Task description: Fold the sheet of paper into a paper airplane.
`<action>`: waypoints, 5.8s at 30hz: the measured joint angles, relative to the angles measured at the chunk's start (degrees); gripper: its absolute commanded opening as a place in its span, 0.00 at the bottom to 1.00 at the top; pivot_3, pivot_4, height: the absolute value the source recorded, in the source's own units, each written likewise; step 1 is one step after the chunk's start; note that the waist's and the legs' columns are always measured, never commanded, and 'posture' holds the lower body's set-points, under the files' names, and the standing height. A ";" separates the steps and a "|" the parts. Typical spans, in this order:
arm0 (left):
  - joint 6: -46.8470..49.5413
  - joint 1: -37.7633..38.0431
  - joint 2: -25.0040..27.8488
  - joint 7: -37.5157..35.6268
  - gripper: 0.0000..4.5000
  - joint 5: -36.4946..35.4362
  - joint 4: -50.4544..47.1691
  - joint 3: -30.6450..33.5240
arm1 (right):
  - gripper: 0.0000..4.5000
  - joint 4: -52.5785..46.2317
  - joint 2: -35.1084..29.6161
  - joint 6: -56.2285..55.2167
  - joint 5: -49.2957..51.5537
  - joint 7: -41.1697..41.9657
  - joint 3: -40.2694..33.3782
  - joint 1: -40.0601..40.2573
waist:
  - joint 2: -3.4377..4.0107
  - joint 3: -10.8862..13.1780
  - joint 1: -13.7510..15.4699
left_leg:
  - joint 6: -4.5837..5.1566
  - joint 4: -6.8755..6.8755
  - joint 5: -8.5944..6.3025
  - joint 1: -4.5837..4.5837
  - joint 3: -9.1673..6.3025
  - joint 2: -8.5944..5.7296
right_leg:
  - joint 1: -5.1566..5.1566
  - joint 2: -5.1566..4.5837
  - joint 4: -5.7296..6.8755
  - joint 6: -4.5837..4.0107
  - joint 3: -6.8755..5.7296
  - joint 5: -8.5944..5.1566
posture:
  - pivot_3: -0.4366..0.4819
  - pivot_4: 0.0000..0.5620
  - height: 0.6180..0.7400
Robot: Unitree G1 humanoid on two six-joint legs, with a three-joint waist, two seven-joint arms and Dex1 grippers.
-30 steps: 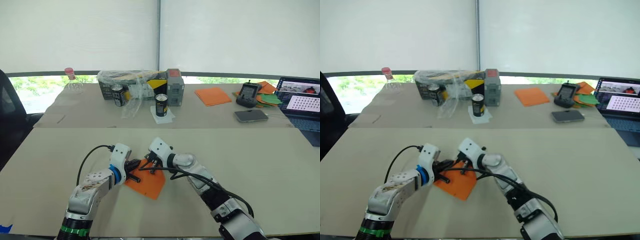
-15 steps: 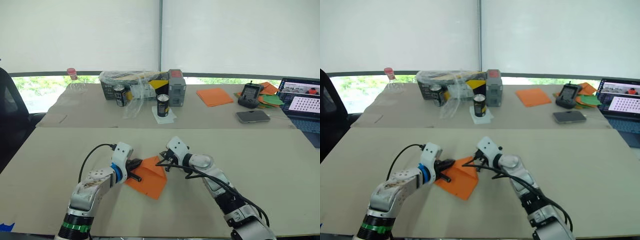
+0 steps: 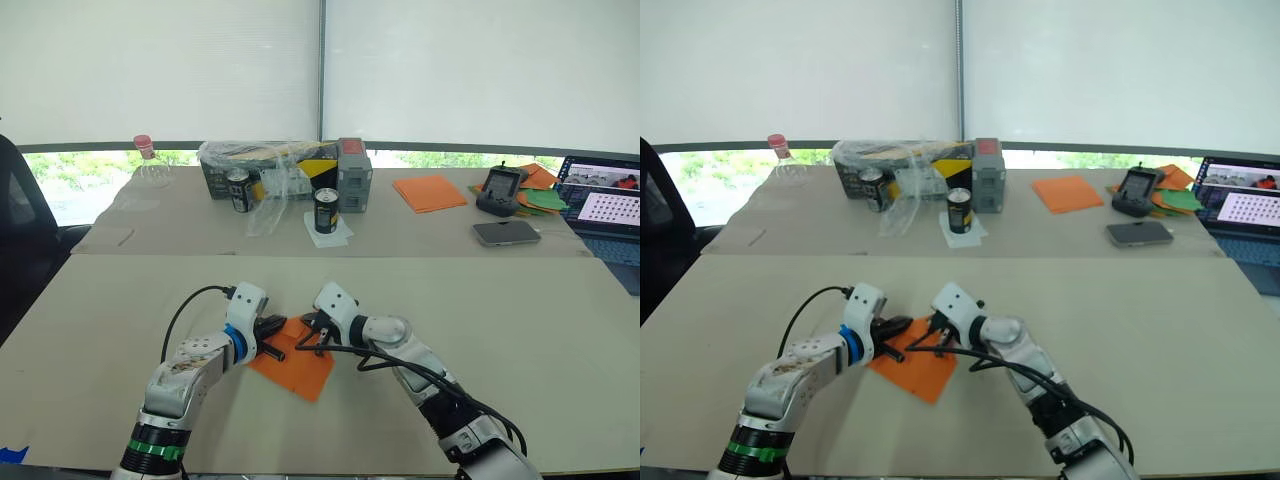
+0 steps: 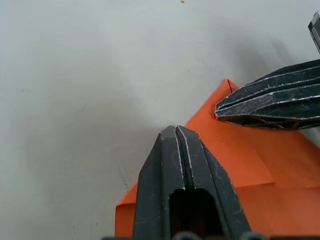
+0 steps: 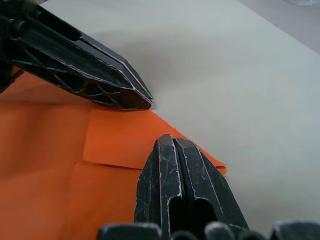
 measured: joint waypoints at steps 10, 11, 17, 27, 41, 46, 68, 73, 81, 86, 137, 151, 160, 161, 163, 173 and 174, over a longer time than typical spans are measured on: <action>-1.08 0.20 -1.20 -1.28 0.01 0.02 0.30 -0.32 | 0.00 -2.01 -2.58 2.31 0.74 -0.17 -2.47 0.80 | 0.00 0.00 0.31 | 0.00 0.00 0.00 -0.01 -0.02 -0.04 | 0.06 -0.03 -0.08 0.00 -0.01 0.00 | 0.48 0.27 1.00; -1.23 0.15 -1.23 -1.51 0.01 0.03 0.31 -0.71 | 0.00 -2.07 -2.58 2.36 1.01 -0.12 -2.64 0.86 | 0.00 0.00 0.31 | 0.00 0.00 0.00 -0.02 -0.02 -0.04 | 0.06 -0.03 -0.08 0.00 -0.02 0.00 | 0.48 0.27 1.00; -1.61 -0.39 -2.08 -2.39 0.01 -0.02 0.12 -4.10 | 0.00 -7.45 -6.22 4.64 3.73 2.49 -4.86 1.20 | -0.01 0.01 0.15 | 0.01 0.00 0.00 -0.12 -0.03 -0.03 | -0.03 -0.01 -0.09 0.01 -0.01 0.00 | 0.48 0.27 1.00; 0.17 0.91 -2.29 -1.60 0.01 -0.20 -2.55 -4.85 | 0.00 -19.52 -22.24 10.64 7.34 12.76 -7.43 10.14 | -0.04 0.03 -0.04 | 0.12 0.00 -0.07 -0.11 0.01 0.01 | 0.04 0.02 -0.24 0.02 -0.02 -0.02 | 0.48 0.27 1.00; 0.64 -0.75 1.07 -4.15 0.01 -3.33 -0.99 -2.94 | 0.00 -23.33 -20.35 8.02 5.33 15.23 1.04 9.33 | -0.11 0.11 -0.26 | 0.11 0.00 -0.06 -0.09 0.00 0.05 | 0.01 0.07 -0.17 0.02 0.00 -0.02 | 0.48 0.27 1.00; 5.03 -2.56 -2.12 -3.04 0.01 -10.44 -0.03 5.73 | 0.00 -25.14 -20.64 10.52 7.01 15.85 0.26 8.93 | -0.35 0.35 -0.11 | 0.10 0.01 -0.05 -0.31 -0.07 0.03 | -0.20 0.07 -0.13 0.02 -0.05 -0.02 | 0.48 0.27 1.00; -2.80 3.91 21.53 -21.60 0.01 -8.79 0.37 2.68 | 0.00 -33.37 -28.80 19.52 15.39 18.26 -3.70 8.65 | -0.29 0.44 0.05 | 0.00 0.04 0.01 -0.94 -0.01 0.02 | -0.84 0.02 -0.04 0.01 -0.04 -0.01 | 0.48 0.27 1.00; -2.12 5.82 21.49 -24.23 0.01 -10.10 -4.40 -1.04 | 0.00 -32.66 -29.93 20.60 15.17 16.85 -4.13 8.33 | -0.29 0.44 0.07 | 0.00 0.04 0.02 -0.94 0.01 0.02 | -0.84 0.02 -0.02 0.01 -0.02 -0.01 | 0.48 0.27 1.00; -1.29 6.05 22.01 -24.13 0.01 -10.57 -5.44 -1.91 | 0.00 -31.52 -31.49 21.53 15.20 15.57 -4.41 8.37 | -0.29 0.44 -0.01 | 0.01 0.05 0.02 -0.93 0.01 0.03 | -0.84 0.04 0.00 0.01 -0.02 -0.01 | 0.48 0.27 1.00; -1.37 6.26 26.08 -26.08 0.01 -11.01 -4.24 -0.74 | 0.00 -31.53 -32.38 21.63 15.48 15.66 -4.54 8.84 | -0.29 0.44 -0.31 | 0.01 0.05 0.02 -0.89 0.01 0.08 | -0.85 0.09 0.04 0.01 -0.02 -0.01 | 0.48 0.27 1.00; -2.42 1.97 18.69 -23.38 0.01 -9.97 -2.54 -3.87 | 0.00 -30.82 -19.32 25.91 24.94 11.86 -7.68 11.51 | -0.33 0.48 -0.04 | 0.19 0.57 0.05 -0.96 -0.05 0.01 | -0.85 0.08 0.60 0.02 0.05 -0.02 | 0.48 0.27 1.00; -3.63 -9.07 15.49 -20.15 0.01 -14.59 6.31 5.97 | 0.00 -28.93 -19.31 25.23 24.74 11.71 -6.49 11.28 | -0.33 0.48 -0.14 | 0.20 0.81 0.05 -1.05 -0.06 0.00 | -0.84 0.11 0.65 0.02 0.04 -0.01 | 0.48 0.27 1.00; -9.69 -7.82 9.56 -21.48 0.01 -8.52 8.30 -4.54 | 0.00 -28.90 -18.88 25.23 24.72 10.87 -6.20 10.23 | -0.34 0.48 0.00 | 0.20 0.92 0.04 -1.14 -0.07 -0.01 | -0.87 0.10 0.63 0.02 0.03 -0.01 | 0.48 0.27 1.00; -9.77 -7.99 9.36 -21.65 0.01 -8.52 8.24 -4.68 | 0.00 -28.89 -18.76 25.24 24.72 10.83 -6.13 10.06 | -0.34 0.48 -0.03 | 0.20 0.92 0.04 -1.13 -0.07 0.00 | -0.87 0.10 0.63 0.03 0.03 -0.01 | 0.48 0.27 1.00; -9.85 -7.90 9.69 -22.08 0.01 -8.47 8.16 -4.86 | 0.00 -28.75 -18.34 25.29 24.73 10.72 -6.01 9.19 | -0.33 0.48 -0.34 | 0.20 0.90 0.04 -1.12 -0.07 0.01 | -0.90 0.13 0.65 0.02 0.05 -0.01 | 0.48 0.27 1.00; -10.36 -5.23 11.45 -23.01 0.01 -5.48 7.99 -6.77 | 0.00 -27.98 -15.50 25.37 24.85 9.98 -5.41 5.79 | -0.33 0.48 0.13 | 0.20 0.94 0.04 -1.15 -0.09 -0.03 | -0.89 0.08 0.65 0.03 0.03 -0.01 | 0.48 0.27 1.00; -10.53 -5.22 11.45 -23.01 0.01 -5.22 7.99 -6.87 | 0.00 -27.89 -15.41 25.37 24.85 9.99 -5.19 5.79 | -0.33 0.48 0.12 | 0.20 0.94 0.04 -1.15 -0.08 -0.03 | -0.89 0.07 0.65 0.03 0.03 -0.01 | 0.48 0.27 1.00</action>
